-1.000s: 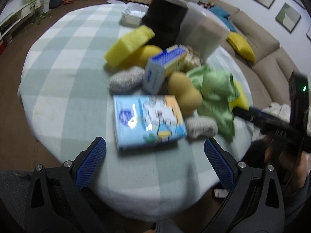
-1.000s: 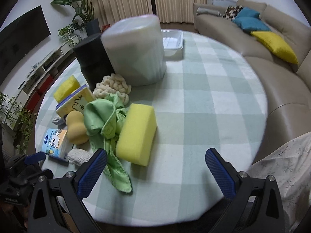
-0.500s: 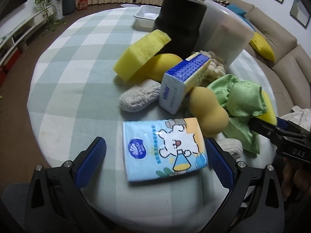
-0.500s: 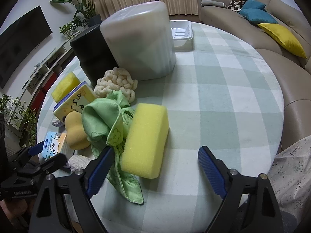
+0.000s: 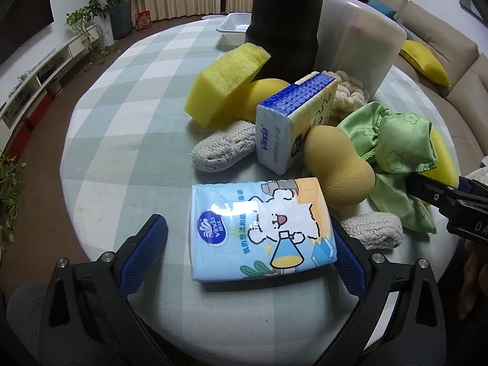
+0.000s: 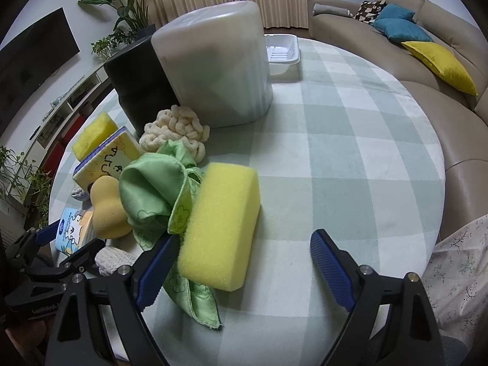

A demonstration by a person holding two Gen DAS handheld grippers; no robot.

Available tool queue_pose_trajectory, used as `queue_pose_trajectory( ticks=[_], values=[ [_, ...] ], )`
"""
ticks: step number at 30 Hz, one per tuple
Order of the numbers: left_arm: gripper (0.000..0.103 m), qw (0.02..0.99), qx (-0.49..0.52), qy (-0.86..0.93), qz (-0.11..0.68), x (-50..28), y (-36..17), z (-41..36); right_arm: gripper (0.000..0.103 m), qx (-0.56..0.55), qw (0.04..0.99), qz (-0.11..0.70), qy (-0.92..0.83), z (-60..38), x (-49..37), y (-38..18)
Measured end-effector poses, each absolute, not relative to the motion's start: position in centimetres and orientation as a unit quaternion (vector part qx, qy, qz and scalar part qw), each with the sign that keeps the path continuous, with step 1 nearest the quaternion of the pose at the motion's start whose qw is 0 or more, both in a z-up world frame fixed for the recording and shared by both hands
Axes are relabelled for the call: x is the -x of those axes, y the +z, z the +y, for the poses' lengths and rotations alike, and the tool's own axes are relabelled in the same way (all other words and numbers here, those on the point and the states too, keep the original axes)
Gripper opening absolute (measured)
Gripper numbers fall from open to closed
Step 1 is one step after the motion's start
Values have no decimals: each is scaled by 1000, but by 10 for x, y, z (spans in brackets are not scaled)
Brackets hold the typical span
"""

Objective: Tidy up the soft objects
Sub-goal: 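Grasp the bear tissue pack with the left tool while the right tool grasps the yellow sponge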

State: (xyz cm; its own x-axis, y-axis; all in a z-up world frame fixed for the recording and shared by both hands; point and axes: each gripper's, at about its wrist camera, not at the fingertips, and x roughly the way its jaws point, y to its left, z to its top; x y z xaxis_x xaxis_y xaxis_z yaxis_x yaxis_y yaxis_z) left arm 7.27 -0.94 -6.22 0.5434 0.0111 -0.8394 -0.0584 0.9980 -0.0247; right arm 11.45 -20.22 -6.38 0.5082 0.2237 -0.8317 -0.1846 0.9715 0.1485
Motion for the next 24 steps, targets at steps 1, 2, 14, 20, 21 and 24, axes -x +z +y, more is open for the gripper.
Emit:
queue_pose_trajectory(
  ticks=[1,2,14,20,21,24],
  values=[
    [88,879,24,23,475,-72,-61,-9,87,-21,869,481,118,-202,-114,-64],
    [84,881,24,26,471,-71,-59,-8,85,-19,869,480,117,-202,-114,-64],
    [74,886,52,13,460,-73,-55,7,73,-32,864,485,133,-203,-105,-61],
    [74,887,57,8,458,-71,-56,8,73,-37,865,483,135,-209,-99,-56],
    [74,887,56,8,457,-71,-57,9,73,-34,865,482,133,-210,-99,-55],
    [74,887,59,7,457,-71,-57,9,73,-21,870,478,122,-212,-97,-54]
  ],
)
